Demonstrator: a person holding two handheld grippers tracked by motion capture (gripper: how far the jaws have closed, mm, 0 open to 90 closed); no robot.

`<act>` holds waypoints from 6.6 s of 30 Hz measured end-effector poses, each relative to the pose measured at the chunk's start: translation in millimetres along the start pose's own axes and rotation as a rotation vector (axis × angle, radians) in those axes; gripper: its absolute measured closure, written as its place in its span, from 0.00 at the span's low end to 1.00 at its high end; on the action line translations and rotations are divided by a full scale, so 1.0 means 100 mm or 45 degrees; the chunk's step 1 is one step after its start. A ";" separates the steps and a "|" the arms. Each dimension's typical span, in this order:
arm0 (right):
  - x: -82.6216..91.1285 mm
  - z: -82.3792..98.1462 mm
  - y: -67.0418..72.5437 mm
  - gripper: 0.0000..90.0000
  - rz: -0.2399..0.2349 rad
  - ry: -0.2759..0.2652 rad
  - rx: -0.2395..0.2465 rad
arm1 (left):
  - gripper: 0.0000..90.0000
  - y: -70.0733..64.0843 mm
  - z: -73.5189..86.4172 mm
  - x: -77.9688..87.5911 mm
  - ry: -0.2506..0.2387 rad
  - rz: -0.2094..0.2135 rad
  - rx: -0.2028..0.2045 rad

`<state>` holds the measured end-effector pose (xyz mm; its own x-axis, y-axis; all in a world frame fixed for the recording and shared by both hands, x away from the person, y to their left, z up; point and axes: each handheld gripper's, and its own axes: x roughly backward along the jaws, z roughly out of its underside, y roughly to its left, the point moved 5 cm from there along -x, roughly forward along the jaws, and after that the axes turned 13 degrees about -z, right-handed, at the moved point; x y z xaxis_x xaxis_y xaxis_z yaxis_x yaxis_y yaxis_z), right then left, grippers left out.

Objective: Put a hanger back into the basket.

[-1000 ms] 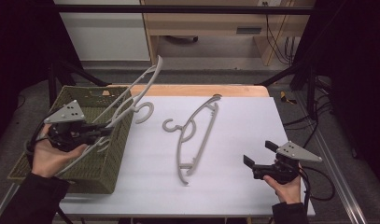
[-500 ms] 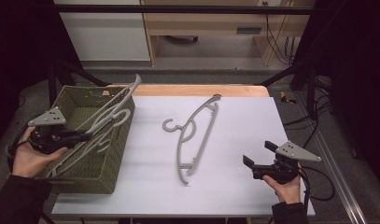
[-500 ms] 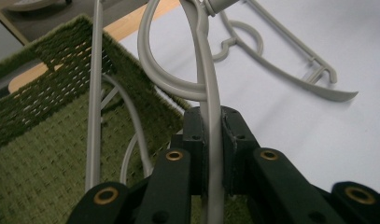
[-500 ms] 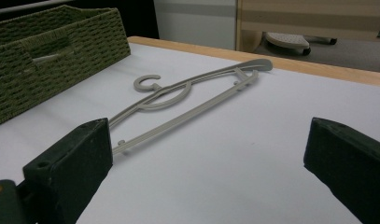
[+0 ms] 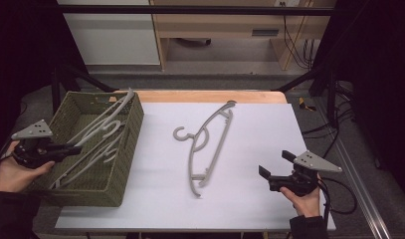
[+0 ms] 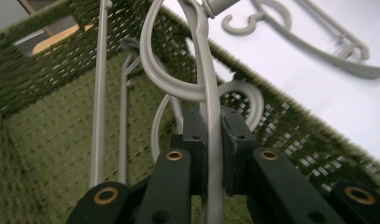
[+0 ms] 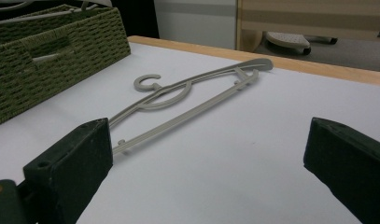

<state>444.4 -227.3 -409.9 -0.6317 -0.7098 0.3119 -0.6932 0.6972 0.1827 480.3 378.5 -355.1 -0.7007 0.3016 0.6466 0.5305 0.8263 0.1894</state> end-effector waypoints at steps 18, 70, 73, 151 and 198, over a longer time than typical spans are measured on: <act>0.00 0.00 0.00 0.02 0.003 0.002 0.002 | 0.91 0.14 0.23 -0.02 -0.013 0.019 -0.003; -0.02 0.01 0.01 0.02 -0.007 0.006 0.000 | 0.91 -0.07 0.38 -0.40 0.220 -0.063 -0.127; -0.01 0.01 0.01 0.02 -0.012 0.003 0.003 | 0.90 -0.04 0.45 -0.45 0.288 -0.073 -0.072; -0.17 -0.01 0.15 0.03 -0.046 0.034 0.020 | 0.35 -1.89 -0.46 -0.55 -0.406 0.085 0.101; -2.26 0.44 1.03 0.54 -0.060 0.588 -0.033 | 0.10 -1.48 -0.36 -0.38 -0.469 0.041 0.157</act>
<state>500.4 0.6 -502.6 -0.3751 -0.6255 0.6841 -0.7047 0.6719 0.2280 445.7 227.7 -381.6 -0.8209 0.4602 0.3380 0.5092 0.8579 0.0685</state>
